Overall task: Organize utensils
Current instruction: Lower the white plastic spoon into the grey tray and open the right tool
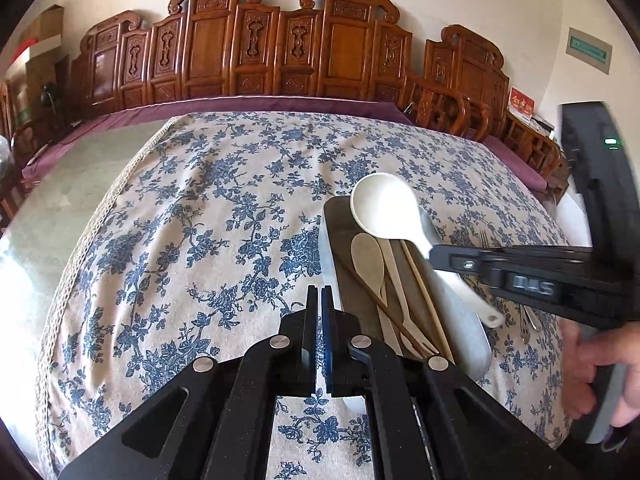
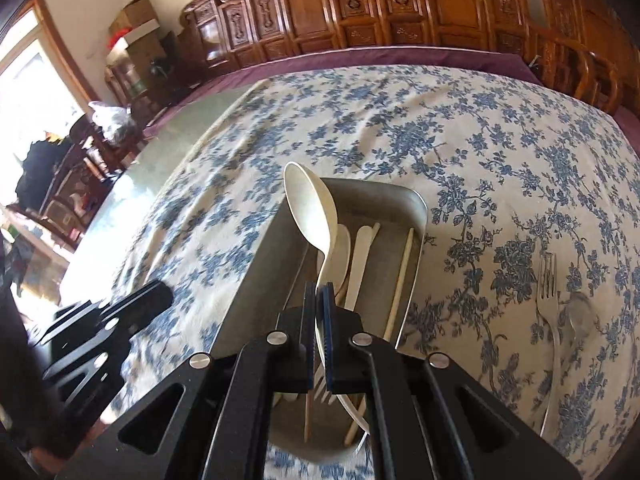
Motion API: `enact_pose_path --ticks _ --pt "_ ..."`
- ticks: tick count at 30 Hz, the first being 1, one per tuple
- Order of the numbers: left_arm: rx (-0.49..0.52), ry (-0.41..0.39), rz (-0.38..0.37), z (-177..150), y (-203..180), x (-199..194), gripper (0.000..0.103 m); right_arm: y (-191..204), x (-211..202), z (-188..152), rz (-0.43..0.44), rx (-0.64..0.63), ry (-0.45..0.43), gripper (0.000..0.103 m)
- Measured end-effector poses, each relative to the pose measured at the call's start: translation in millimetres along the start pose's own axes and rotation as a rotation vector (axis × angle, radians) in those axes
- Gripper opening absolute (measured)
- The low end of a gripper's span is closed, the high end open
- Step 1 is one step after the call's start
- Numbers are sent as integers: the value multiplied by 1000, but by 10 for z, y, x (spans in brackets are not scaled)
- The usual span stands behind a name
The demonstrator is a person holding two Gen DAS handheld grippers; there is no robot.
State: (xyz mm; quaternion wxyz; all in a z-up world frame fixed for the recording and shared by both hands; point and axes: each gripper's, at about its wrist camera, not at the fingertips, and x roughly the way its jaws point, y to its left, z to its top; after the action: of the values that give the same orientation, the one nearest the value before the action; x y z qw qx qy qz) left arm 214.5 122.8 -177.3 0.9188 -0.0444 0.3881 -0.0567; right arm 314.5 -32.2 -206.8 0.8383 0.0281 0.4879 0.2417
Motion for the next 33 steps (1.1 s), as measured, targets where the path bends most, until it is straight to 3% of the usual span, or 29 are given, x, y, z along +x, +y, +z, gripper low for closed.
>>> enact_pose_path --ticks 9,14,22,29,33 --pt "-3 -3 -1 -3 6 -10 1 32 278 8 -37 31 34 5" --pt "-7 -3 -2 -1 5 -10 1 26 385 -28 49 63 70 7" --pt "-9 -6 -8 4 -6 -16 1 88 221 -73 91 4 40 8" --pt "7 -28 -25 34 -152 -58 1 -173 -279 -226 21 -81 -32 8" --pt "15 -35 -40 45 -257 -71 2 -457 -630 -341 -92 -129 -103 8"
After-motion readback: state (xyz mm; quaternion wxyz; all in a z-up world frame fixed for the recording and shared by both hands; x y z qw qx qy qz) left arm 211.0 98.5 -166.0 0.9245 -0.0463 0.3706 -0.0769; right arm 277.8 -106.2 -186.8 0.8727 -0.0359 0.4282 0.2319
